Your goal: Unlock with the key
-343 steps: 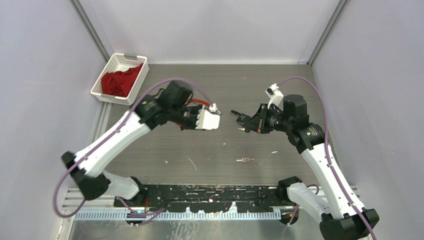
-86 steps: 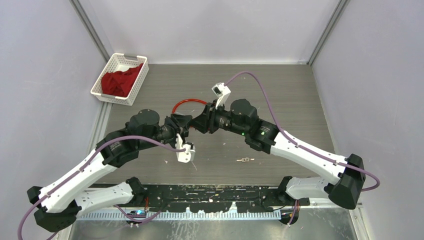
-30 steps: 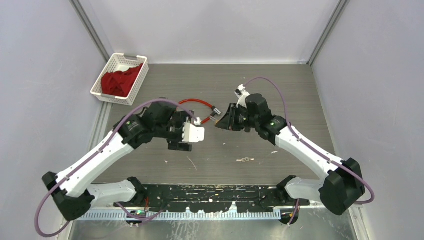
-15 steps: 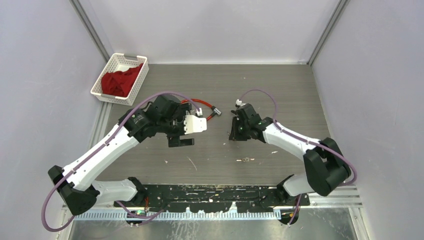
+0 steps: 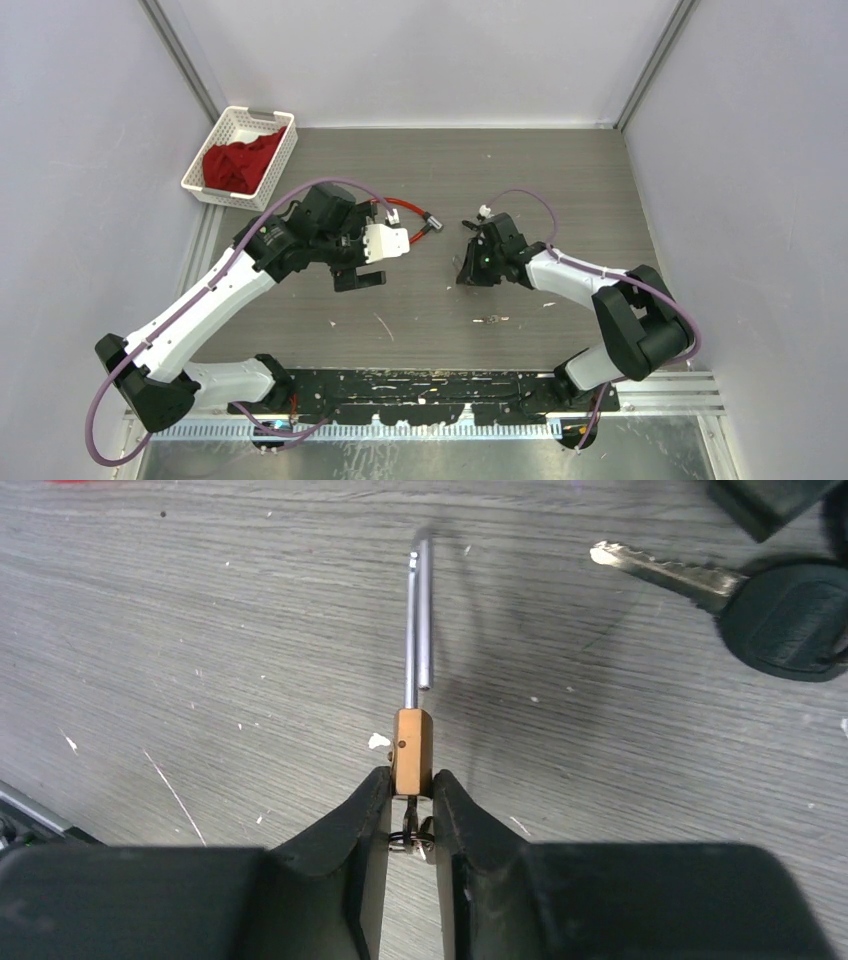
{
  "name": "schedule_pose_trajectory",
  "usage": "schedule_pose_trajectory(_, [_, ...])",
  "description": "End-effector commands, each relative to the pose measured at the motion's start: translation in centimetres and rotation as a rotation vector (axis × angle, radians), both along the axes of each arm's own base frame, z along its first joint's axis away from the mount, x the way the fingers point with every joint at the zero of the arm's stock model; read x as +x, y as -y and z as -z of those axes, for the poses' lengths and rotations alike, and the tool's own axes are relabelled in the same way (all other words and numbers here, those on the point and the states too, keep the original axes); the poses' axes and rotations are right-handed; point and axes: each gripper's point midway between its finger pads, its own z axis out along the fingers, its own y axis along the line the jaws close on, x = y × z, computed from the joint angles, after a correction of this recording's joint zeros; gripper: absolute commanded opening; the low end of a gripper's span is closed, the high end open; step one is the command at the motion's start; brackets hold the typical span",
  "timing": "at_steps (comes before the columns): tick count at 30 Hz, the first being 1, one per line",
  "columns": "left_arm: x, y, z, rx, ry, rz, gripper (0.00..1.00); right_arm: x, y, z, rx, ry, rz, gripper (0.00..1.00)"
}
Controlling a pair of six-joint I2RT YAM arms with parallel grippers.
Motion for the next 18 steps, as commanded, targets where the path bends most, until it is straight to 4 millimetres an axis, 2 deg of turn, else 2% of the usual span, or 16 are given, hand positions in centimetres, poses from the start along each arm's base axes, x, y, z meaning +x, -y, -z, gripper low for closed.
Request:
schedule_pose_trajectory(1, [-0.3,0.3,-1.3,-0.057,0.006,-0.008,0.99,0.6,0.3,-0.7,0.017,-0.004,0.022,0.37])
schedule_pose_trajectory(4, [-0.3,0.2,-1.4,-0.055,0.002,-0.012,0.99,0.8,1.2,-1.3,-0.035,0.01,0.034,0.61])
schedule_pose_trajectory(7, [-0.2,0.0,-1.2,-0.044,-0.009,-0.028,0.99,1.6,2.1,-3.5,-0.069,0.064,0.059,0.75])
schedule_pose_trajectory(9, [0.0,-0.2,-1.1,-0.038,-0.012,-0.046,0.99,1.9,2.8,-5.3,-0.094,0.106,0.077,0.8])
schedule_pose_trajectory(13, [1.0,-0.8,-0.9,-0.025,-0.013,-0.094,0.99,1.1,4.5,-7.4,-0.13,0.133,0.134,0.82])
schedule_pose_trajectory(15, [1.4,-1.0,-1.0,-0.035,-0.025,-0.117,1.0,-0.4,5.1,-7.0,-0.147,0.102,0.151,0.78])
schedule_pose_trajectory(18, [1.7,-1.1,-0.9,-0.052,-0.041,-0.135,0.99,-3.5,5.4,-5.2,-0.173,0.019,0.155,0.74])
